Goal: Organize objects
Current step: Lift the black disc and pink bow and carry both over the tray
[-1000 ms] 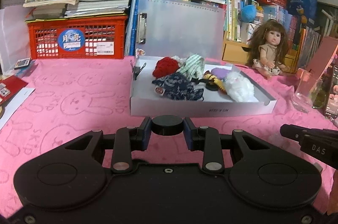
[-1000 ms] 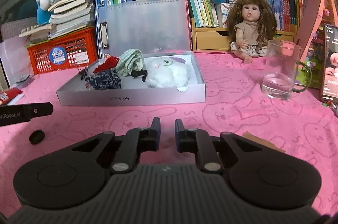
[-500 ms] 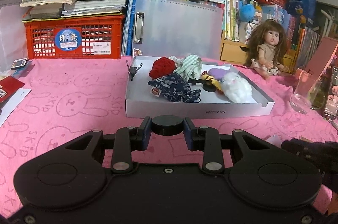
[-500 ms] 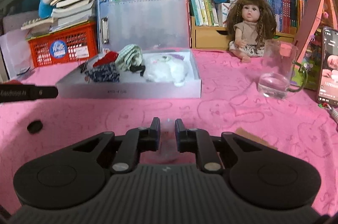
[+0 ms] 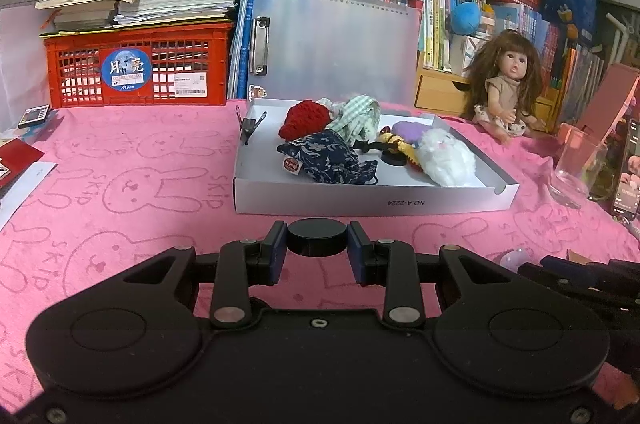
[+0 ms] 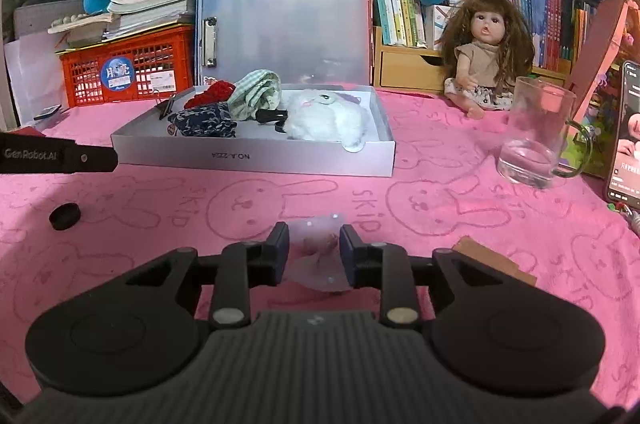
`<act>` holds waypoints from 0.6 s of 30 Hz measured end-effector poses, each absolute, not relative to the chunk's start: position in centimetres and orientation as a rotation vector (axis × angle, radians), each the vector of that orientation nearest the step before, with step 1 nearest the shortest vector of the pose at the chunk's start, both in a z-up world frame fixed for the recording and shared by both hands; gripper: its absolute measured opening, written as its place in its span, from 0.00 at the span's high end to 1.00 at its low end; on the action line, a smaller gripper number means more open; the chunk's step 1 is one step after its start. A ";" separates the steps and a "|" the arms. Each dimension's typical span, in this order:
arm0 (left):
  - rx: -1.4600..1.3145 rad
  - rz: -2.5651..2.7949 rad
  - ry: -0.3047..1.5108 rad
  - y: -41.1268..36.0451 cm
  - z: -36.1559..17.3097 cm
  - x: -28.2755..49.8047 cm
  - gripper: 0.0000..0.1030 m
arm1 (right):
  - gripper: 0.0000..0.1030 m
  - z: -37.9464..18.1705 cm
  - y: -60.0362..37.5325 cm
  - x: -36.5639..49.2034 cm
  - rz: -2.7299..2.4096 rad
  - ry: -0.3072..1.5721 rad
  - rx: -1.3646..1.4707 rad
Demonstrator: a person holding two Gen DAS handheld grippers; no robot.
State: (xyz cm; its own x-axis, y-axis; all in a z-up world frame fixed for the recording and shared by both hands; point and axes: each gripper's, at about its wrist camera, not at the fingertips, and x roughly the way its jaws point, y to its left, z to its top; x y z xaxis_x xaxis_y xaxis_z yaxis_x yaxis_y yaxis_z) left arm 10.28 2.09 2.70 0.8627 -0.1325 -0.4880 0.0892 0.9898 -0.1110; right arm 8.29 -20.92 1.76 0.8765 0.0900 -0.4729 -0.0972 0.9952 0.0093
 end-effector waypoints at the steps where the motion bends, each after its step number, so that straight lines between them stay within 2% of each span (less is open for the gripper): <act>1: -0.085 -0.116 0.517 2.1 2.7 10.3 0.70 | 0.77 1.8 -20.9 8.3 0.096 0.494 -0.014; 18: -0.094 -0.124 0.506 2.0 3.7 11.5 0.70 | 0.78 3.6 -20.3 9.2 0.127 0.446 -0.006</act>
